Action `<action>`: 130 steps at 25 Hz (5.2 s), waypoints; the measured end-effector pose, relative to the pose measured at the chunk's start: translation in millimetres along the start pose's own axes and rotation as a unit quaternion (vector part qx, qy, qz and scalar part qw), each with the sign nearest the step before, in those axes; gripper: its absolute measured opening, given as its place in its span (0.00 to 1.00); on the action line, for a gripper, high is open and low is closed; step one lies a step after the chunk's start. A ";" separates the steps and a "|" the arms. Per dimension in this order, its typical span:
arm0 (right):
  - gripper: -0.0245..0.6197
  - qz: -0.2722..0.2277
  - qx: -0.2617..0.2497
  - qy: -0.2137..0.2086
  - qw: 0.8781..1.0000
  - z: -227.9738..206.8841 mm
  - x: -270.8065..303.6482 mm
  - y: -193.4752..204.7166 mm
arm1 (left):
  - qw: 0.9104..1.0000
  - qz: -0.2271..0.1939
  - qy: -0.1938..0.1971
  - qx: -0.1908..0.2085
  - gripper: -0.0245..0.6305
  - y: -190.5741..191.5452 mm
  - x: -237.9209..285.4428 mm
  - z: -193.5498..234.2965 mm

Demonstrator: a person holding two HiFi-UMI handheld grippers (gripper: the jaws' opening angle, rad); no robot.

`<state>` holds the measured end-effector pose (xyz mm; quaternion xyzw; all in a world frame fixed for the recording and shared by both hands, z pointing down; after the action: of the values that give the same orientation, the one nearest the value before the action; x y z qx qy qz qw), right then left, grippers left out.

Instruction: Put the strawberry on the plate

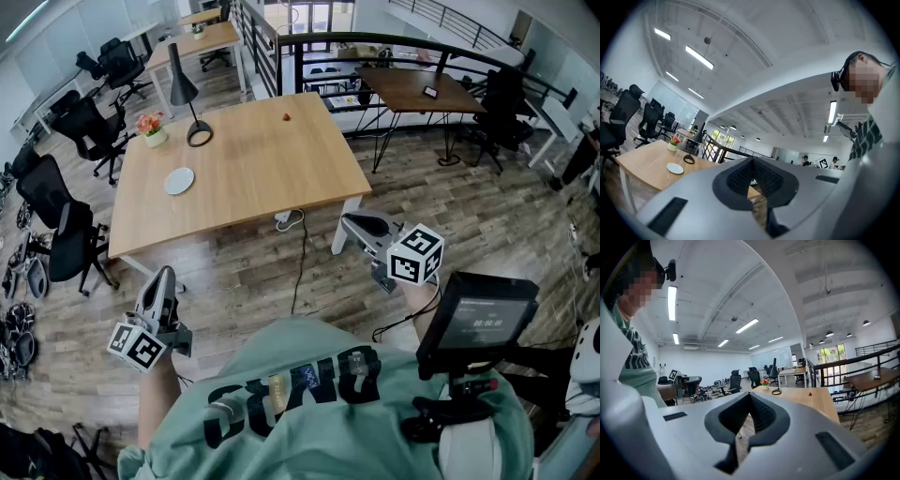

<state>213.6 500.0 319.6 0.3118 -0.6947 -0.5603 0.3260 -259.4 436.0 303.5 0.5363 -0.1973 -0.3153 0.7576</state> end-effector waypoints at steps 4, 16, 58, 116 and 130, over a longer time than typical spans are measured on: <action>0.05 0.006 -0.006 -0.018 1.000 8.5 13.3 -4.5 | 1.000 0.001 -0.016 0.000 0.04 1.3 -11.3 6.7; 0.05 -0.008 0.010 -0.018 1.000 12.5 18.0 -2.0 | 1.000 0.010 -0.007 -0.002 0.04 -0.8 -6.2 14.7; 0.05 -0.018 0.018 0.000 1.000 14.8 85.1 -11.7 | 0.998 0.018 0.045 -0.026 0.04 -34.8 42.0 96.3; 0.05 -0.010 0.044 -0.015 0.999 -287.3 121.4 -9.3 | 0.997 0.056 0.040 -0.028 0.04 22.0 328.9 86.0; 0.05 0.008 0.018 0.022 1.000 -225.2 330.4 -65.7 | 0.994 0.042 0.096 -0.027 0.04 -64.1 344.9 305.0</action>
<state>202.8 95.0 325.3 0.3237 -0.7000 -0.5382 0.3400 -221.3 -26.1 335.6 0.5348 -0.1376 -0.2356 0.7997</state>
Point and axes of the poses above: the fingertips, and each gripper's own axes: x forward along the fingers, z to its left, y out of its underside, the point moved 9 cm from there along -x, backward along the fingers, and after that the axes turned 4 degrees about -y, right-handed, at the moved point
